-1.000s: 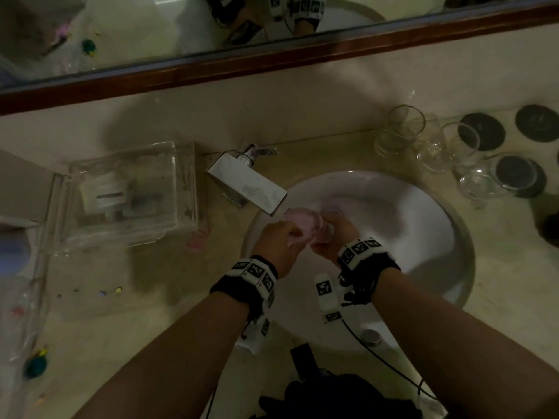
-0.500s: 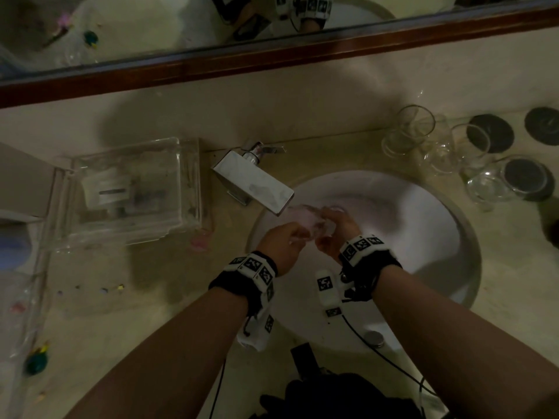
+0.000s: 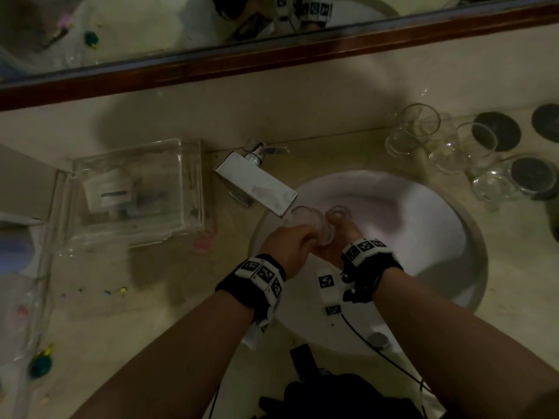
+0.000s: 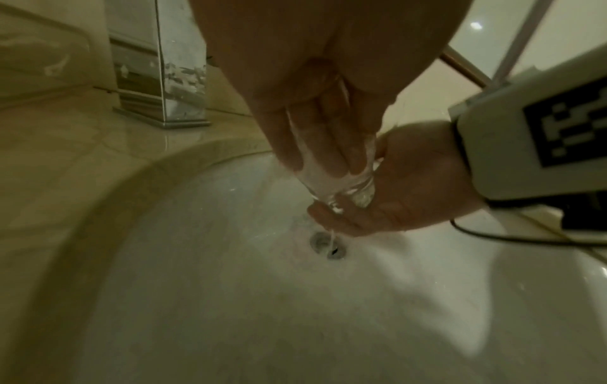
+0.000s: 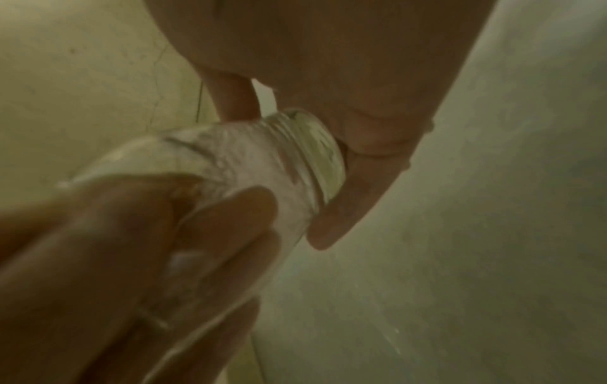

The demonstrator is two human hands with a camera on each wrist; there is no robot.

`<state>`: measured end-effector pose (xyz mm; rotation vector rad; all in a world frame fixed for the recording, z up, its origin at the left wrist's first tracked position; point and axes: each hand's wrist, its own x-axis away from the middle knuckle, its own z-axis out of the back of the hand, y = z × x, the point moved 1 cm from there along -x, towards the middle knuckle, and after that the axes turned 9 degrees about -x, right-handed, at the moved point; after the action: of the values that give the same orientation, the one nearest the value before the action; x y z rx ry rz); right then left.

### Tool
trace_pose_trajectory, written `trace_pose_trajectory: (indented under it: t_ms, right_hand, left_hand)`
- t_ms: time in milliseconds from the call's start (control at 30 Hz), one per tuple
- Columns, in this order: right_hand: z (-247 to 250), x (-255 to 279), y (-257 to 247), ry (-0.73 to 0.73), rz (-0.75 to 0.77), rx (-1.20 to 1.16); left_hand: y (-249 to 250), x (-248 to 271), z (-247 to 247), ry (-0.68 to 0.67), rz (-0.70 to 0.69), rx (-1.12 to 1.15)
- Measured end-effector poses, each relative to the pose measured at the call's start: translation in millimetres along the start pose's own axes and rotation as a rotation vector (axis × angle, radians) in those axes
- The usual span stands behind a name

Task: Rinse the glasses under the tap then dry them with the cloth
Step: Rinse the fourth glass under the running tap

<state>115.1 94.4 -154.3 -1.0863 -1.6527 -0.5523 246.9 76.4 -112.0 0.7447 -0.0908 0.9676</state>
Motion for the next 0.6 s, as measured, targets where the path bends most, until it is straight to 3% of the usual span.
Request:
trace_pose_trajectory:
  t_ms: [100, 200, 267, 333, 400, 500, 600]
  right_hand:
    - [-3, 2, 1, 0.003, -0.009, -0.004]
    - [-1, 3, -1, -0.058, -0.008, 0.015]
    - [-4, 9, -4, -0.048, 0.067, 0.194]
    - [-7, 12, -4, -0.088, 0.060, 0.216]
    - [-7, 8, 0, -0.052, 0.093, 0.332]
    - [-4, 16, 1, -0.033, 0.080, 0.223]
    - [-20, 49, -3, -0.068, 0.123, 0.218]
  left_hand:
    - [1, -2, 0, -0.041, -0.038, -0.001]
    - [-3, -1, 0, -0.080, 0.027, -0.039]
    - [-2, 0, 1, -0.019, 0.026, -0.038]
    - [2, 0, 4, 0.037, 0.019, -0.032]
    - [8, -2, 4, 0.000, -0.021, -0.010]
    - [12, -3, 5, -0.080, -0.053, -0.011]
    - [8, -4, 4, -0.054, 0.008, -0.008]
